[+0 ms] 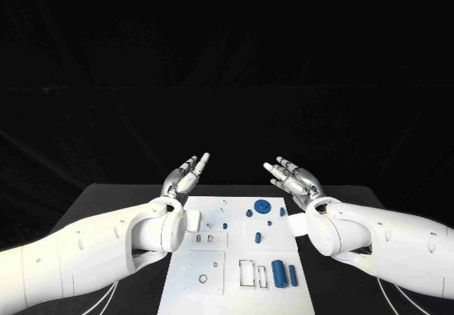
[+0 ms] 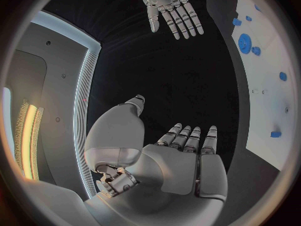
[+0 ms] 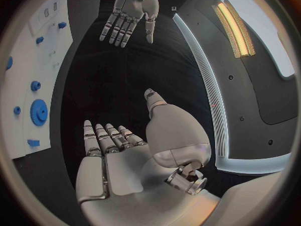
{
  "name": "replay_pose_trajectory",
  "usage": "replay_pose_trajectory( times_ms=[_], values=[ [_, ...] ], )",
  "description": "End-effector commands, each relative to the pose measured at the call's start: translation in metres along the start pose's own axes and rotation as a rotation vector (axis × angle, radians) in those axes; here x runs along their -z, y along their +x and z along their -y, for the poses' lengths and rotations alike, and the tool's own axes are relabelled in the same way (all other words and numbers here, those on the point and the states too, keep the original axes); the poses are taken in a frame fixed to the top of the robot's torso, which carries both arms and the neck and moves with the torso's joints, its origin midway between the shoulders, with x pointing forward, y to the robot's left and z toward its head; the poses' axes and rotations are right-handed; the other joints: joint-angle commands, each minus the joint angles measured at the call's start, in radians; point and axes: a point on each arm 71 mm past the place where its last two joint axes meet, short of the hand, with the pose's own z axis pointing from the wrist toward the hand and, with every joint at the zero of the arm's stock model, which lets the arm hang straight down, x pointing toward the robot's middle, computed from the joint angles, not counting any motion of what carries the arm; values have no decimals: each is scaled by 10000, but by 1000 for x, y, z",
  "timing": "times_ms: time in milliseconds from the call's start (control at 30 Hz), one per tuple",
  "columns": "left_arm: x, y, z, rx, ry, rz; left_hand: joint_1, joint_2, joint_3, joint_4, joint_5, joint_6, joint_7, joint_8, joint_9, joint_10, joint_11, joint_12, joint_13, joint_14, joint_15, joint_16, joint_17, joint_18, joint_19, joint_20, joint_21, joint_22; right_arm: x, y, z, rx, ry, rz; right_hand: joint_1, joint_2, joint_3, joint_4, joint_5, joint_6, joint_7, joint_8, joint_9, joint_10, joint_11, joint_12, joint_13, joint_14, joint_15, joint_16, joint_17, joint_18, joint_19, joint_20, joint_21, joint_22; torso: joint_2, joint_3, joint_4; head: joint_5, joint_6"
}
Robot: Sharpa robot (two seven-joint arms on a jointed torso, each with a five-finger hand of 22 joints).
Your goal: Assemble the parts on the task board
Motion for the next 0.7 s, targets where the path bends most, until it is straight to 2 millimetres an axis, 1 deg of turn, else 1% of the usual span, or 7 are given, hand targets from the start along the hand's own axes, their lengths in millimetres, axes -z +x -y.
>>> replay_pose_trajectory(
  times_ms=[33,233,333,400,467,600,700],
  values=[
    [0,5,0,262,-215,-513,543,83,102,127,63,396,591,111,62,331,303,133,72,291,215,131,66,278,81,197,77,38,0,13,1,153,419,-2173,1559,160,291,-916,48,1330,1699,354,195,1759,272,399,202,1909,267,478,222,-75,741,101,461,224,2,1,-1,1,0],
    [0,5,0,262,-215,-513,1210,202,380,105,71,1984,990,518,297,2347,869,677,364,2230,554,706,379,616,1510,201,599,345,-1,15,0,331,619,-2817,2178,222,683,-1578,-147,2555,1693,575,298,3281,184,603,273,3470,139,751,291,64,1916,80,1101,526,2,1,-1,1,0],
    [4,-16,4,338,3,-601,1653,100,423,54,83,3167,1222,837,452,3870,1077,1063,512,4023,797,1253,606,825,3507,212,1394,741,-3,-4,-16,2985,-1641,-2102,2422,180,886,-1915,-206,3576,1672,785,390,4805,76,899,385,4763,-33,1007,377,210,2666,80,1492,701,112,-8,3,-58,-174],
    [5,-17,4,421,-34,-805,1998,83,446,51,52,3888,1140,1004,524,5418,1213,1457,648,6226,766,1924,878,900,5408,226,2161,1070,-4,-6,-18,3299,-1800,-2105,2493,170,1039,-2090,-262,4691,1631,1026,489,6343,-50,1214,485,6205,-207,1314,476,400,4061,68,2206,1034,146,-13,19,-62,-191],
    [6,-18,6,474,-48,-1019,2262,154,446,24,77,5101,1364,1337,671,7119,1081,1900,782,7220,612,2169,945,1116,6180,191,2440,1124,-5,-8,-20,3645,-1915,-2142,2457,158,1264,-2237,-288,5846,1555,1164,519,7193,-178,1270,446,7093,-386,1402,462,587,4687,62,2548,1144,186,-11,28,-80,-217],
    [10,-22,9,497,-15,-1460,2776,144,379,-61,75,6868,1244,1751,826,8084,834,2000,735,8168,359,2245,958,1335,6877,167,2539,1040,-7,-11,-25,4349,-1968,-2283,2352,22,1738,-2520,-361,7444,1346,1194,491,8016,-426,1113,403,8198,-691,1436,432,827,5417,-4,2962,1257,295,-9,12,-88,-208],
    [14,-24,14,509,80,-1895,3181,108,338,-196,76,7294,1109,1821,811,8683,698,2040,735,8727,190,2270,1006,1377,7309,123,2596,985,-10,-14,-29,5089,-1866,-2546,2241,-151,2129,-2754,-369,8027,1178,1160,482,8647,-662,984,401,8974,-915,1441,449,849,5898,-211,3344,1406,428,3,6,-111,-186]
  ],
)
